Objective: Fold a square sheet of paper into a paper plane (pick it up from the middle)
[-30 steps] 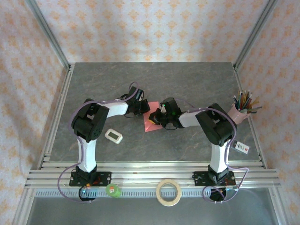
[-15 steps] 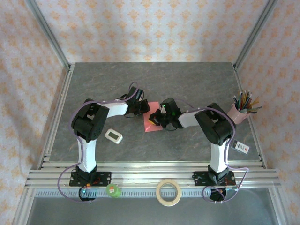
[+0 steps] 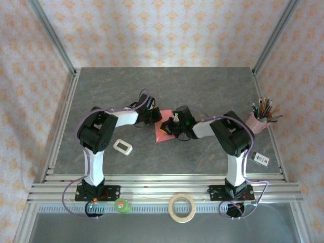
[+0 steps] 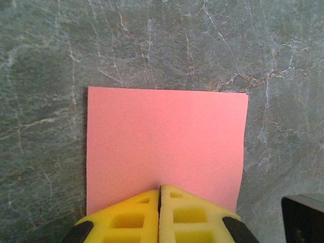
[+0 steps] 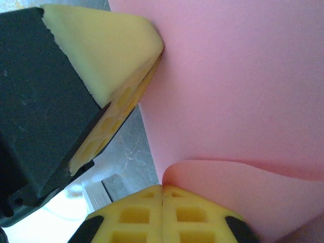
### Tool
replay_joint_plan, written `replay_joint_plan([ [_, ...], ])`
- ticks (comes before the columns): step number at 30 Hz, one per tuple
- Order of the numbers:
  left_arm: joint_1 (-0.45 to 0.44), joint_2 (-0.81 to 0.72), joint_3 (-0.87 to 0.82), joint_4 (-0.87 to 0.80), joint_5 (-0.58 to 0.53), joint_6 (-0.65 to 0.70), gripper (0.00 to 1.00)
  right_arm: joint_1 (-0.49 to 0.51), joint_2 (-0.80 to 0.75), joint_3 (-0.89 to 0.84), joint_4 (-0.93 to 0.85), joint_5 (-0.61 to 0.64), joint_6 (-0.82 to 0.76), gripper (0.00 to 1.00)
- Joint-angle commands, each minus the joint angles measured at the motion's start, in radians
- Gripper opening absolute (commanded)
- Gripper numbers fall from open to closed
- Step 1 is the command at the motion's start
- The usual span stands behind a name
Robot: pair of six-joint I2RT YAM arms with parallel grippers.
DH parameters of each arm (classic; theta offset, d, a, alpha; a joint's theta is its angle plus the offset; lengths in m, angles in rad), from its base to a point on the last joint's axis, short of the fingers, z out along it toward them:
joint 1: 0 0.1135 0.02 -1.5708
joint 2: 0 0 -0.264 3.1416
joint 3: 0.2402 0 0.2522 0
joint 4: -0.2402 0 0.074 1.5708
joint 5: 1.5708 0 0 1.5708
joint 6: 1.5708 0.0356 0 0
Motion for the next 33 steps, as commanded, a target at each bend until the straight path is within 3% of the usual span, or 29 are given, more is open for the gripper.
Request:
replay_joint_plan([
  [1,-0.003,0.02,-0.036,-0.051,-0.032,0.005,0.07,0.006,0.02,-0.011,0.007,0.015,-0.002,0.02],
  [33,-0.003,0.022,-0.022,-0.059,-0.039,0.003,0.07,0.006,-0.008,-0.002,-0.1,0.056,-0.055,0.01],
])
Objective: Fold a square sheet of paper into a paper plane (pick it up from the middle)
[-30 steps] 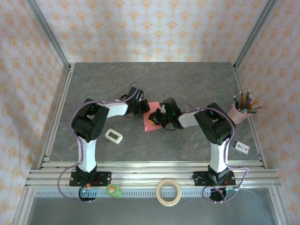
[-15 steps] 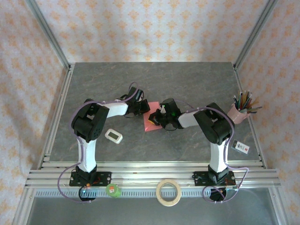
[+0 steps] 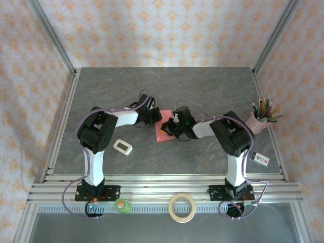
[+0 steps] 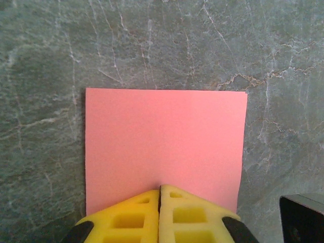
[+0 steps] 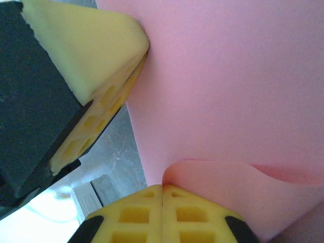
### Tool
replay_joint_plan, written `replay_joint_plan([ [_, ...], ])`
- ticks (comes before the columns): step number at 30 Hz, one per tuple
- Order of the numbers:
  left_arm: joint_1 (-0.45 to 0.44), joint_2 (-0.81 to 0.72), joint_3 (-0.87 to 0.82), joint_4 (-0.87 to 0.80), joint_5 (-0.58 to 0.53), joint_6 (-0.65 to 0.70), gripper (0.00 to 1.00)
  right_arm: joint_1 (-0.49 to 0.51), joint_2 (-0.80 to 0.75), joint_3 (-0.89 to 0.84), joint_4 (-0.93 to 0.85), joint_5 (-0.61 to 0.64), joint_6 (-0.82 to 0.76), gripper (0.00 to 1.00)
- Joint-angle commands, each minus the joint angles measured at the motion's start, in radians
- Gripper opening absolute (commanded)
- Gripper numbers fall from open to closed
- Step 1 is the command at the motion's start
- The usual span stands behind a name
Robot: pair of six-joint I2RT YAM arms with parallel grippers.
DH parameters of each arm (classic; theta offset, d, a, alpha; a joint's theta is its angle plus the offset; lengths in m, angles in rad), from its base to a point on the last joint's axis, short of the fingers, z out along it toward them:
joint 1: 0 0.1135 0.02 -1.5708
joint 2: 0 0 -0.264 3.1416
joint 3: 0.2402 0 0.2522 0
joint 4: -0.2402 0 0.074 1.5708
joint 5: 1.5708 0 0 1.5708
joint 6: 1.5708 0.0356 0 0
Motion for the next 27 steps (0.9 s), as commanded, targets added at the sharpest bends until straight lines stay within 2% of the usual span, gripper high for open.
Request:
replay_joint_plan([
  [1,-0.003,0.022,-0.021,-0.059,-0.037,0.003,0.07,0.004,-0.008,-0.004,-0.065,0.037,-0.018,0.01],
  [11,-0.004,0.013,-0.009,-0.066,-0.033,0.002,0.07,0.004,0.03,-0.001,-0.072,0.053,-0.015,0.01],
  [16,0.013,-0.054,0.032,-0.084,-0.075,-0.009,0.09,0.004,0.041,0.0,-0.112,0.087,-0.026,0.03],
  [22,0.071,-0.205,-0.017,-0.044,-0.145,-0.058,0.14,0.004,0.049,0.013,-0.158,0.111,-0.039,0.13],
  [27,0.097,-0.286,-0.098,-0.014,-0.139,-0.072,0.17,0.004,0.049,0.011,-0.169,0.115,-0.043,0.28],
])
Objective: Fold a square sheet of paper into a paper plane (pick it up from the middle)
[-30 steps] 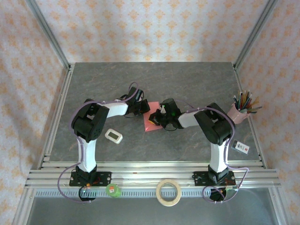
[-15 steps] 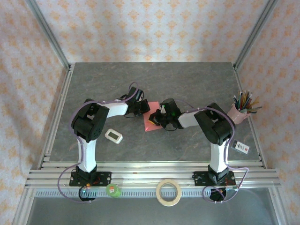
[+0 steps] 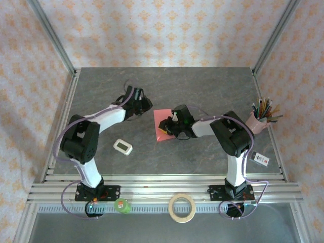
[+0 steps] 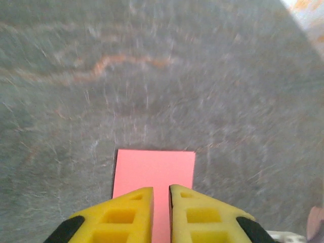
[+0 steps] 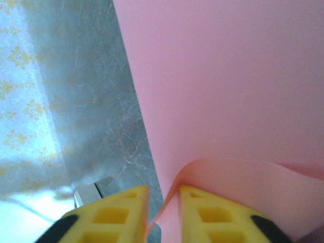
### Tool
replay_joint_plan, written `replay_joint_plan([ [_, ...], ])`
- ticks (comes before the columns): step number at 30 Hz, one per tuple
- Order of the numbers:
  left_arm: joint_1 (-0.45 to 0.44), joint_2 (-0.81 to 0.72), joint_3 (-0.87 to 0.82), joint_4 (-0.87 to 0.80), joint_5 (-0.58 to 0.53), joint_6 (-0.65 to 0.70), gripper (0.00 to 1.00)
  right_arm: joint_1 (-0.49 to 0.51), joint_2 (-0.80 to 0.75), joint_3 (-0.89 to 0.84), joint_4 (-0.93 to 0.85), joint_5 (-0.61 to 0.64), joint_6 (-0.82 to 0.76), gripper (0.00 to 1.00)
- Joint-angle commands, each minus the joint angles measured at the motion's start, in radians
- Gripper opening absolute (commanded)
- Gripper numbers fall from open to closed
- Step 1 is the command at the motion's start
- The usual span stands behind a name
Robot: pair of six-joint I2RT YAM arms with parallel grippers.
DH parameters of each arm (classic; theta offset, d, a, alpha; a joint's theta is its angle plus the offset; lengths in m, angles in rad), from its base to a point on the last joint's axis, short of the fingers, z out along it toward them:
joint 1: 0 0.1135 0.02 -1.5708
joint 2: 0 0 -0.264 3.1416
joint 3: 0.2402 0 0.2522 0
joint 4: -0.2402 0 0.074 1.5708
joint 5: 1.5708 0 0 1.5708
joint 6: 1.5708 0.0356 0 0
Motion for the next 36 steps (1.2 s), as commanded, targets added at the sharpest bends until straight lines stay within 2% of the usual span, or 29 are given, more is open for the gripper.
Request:
replay_joint_plan([
  [1,0.001,-0.038,-0.065,0.022,-0.026,-0.027,0.17,-0.002,0.049,-0.026,-0.13,0.099,-0.028,0.31],
  [6,0.004,-0.103,-0.194,0.144,0.0,-0.078,0.18,-0.002,0.06,-0.025,-0.153,0.103,-0.042,0.34],
  [10,-0.001,-0.108,-0.239,0.208,0.074,-0.1,0.16,-0.002,0.072,-0.019,-0.195,0.126,-0.063,0.31],
  [13,-0.026,-0.093,-0.244,0.211,0.102,-0.094,0.1,-0.002,0.081,-0.01,-0.239,0.157,-0.083,0.23],
  [16,-0.066,-0.069,-0.241,0.203,0.102,-0.085,0.03,-0.002,0.088,-0.001,-0.285,0.191,-0.097,0.1],
  [20,-0.107,-0.02,-0.237,0.215,0.108,-0.087,0.0,-0.002,0.094,0.012,-0.316,0.208,-0.104,0.02],
  [31,-0.143,0.074,-0.183,0.144,0.086,-0.052,0.0,-0.002,0.102,0.03,-0.347,0.222,-0.101,0.0],
  [36,-0.144,0.1,-0.172,0.09,0.04,-0.041,0.0,-0.002,0.099,0.022,-0.332,0.214,-0.092,0.0],
])
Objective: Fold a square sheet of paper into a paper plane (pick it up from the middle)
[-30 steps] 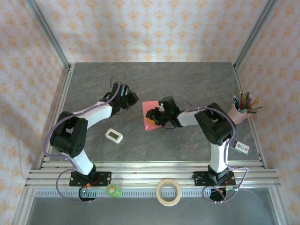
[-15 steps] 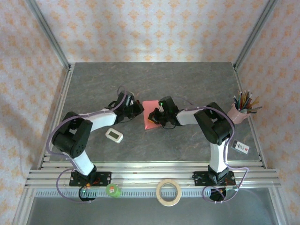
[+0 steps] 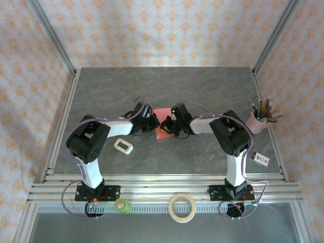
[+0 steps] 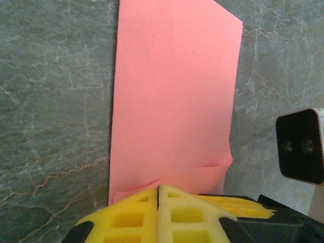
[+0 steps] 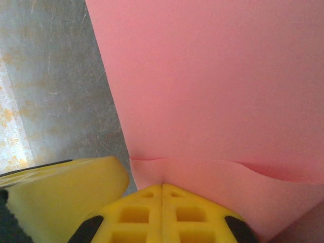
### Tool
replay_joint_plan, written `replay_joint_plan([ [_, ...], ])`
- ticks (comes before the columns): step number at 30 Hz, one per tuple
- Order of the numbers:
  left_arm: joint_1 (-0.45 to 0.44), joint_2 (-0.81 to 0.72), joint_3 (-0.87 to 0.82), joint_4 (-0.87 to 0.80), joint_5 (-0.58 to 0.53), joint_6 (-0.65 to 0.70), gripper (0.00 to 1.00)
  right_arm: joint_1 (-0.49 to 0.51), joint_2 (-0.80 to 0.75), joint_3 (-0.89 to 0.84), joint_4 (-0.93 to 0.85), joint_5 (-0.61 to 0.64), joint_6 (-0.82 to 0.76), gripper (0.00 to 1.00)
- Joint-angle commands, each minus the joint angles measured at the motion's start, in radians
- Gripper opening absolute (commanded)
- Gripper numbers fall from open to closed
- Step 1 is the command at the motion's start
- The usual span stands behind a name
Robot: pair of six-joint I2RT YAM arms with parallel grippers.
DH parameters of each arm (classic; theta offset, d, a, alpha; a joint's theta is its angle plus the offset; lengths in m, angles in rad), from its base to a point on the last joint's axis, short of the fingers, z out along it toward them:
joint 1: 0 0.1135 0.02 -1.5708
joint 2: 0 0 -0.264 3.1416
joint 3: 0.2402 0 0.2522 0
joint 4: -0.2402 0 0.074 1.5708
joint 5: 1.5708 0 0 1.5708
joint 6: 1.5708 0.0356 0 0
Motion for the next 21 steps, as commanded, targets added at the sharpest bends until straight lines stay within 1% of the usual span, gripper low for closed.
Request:
replay_joint_plan([
  [1,-0.005,0.032,0.027,-0.076,-0.055,0.029,0.0,-0.008,0.08,-0.051,-0.166,0.145,-0.019,0.0],
  [8,-0.005,0.057,0.029,-0.125,-0.082,0.047,0.0,-0.007,0.065,-0.051,-0.122,0.108,0.0,0.0],
  [14,-0.005,0.075,0.034,-0.161,-0.104,0.072,0.0,-0.009,-0.016,-0.014,-0.052,0.036,0.005,0.0],
  [17,-0.005,0.078,0.035,-0.168,-0.105,0.083,0.0,-0.015,-0.053,0.013,-0.058,0.036,-0.021,0.01],
  [21,-0.006,0.078,0.04,-0.171,-0.101,0.093,0.0,-0.027,-0.046,0.036,-0.104,0.072,-0.064,0.01],
])
